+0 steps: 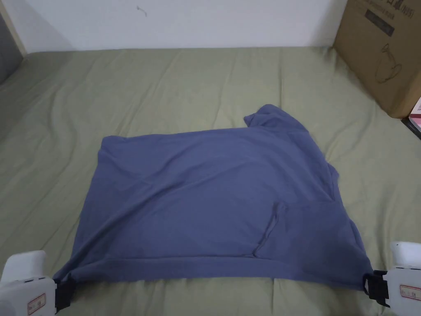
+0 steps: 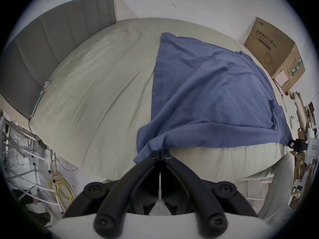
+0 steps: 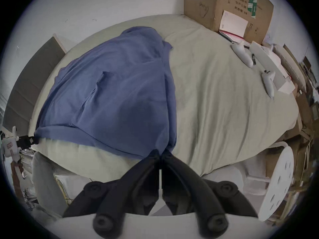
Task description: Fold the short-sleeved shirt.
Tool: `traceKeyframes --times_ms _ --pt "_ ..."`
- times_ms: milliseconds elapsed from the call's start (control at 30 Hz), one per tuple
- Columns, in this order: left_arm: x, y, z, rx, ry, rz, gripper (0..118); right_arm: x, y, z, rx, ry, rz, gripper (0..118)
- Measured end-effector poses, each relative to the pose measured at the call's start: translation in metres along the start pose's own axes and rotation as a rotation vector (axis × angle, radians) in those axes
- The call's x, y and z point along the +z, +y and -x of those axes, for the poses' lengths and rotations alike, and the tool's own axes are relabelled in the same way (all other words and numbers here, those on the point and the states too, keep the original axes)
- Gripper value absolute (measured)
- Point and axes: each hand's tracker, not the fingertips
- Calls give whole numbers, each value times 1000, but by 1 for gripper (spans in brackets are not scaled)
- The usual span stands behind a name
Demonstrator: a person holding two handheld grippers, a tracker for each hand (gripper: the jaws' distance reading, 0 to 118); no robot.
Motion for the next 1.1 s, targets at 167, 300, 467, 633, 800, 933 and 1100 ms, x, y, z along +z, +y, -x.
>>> traceKeyframes --times_ms 167,300,467,633,800,933,1100 --pt "14 8 2 -17 17 -31 0 5 8 -7 -77 46 -10 0" --pt "28 26 3 -16 34 -58 0 18 25 -7 -58 66 -49 0" --pt "33 74 1 -40 76 -118 0 17 75 -16 -108 89 -121 0" --pt "6 136 -5 -97 95 -116 0 -17 138 -14 -100 76 -112 0" --pt "-37 173 -14 -118 88 -104 66 -67 175 -6 -108 16 -71 12" --pt "-48 167 -8 -81 116 -52 108 -72 171 1 -72 -34 -50 86" --pt "-20 129 7 21 4 -76 71 -34 145 0 -29 34 -123 66"
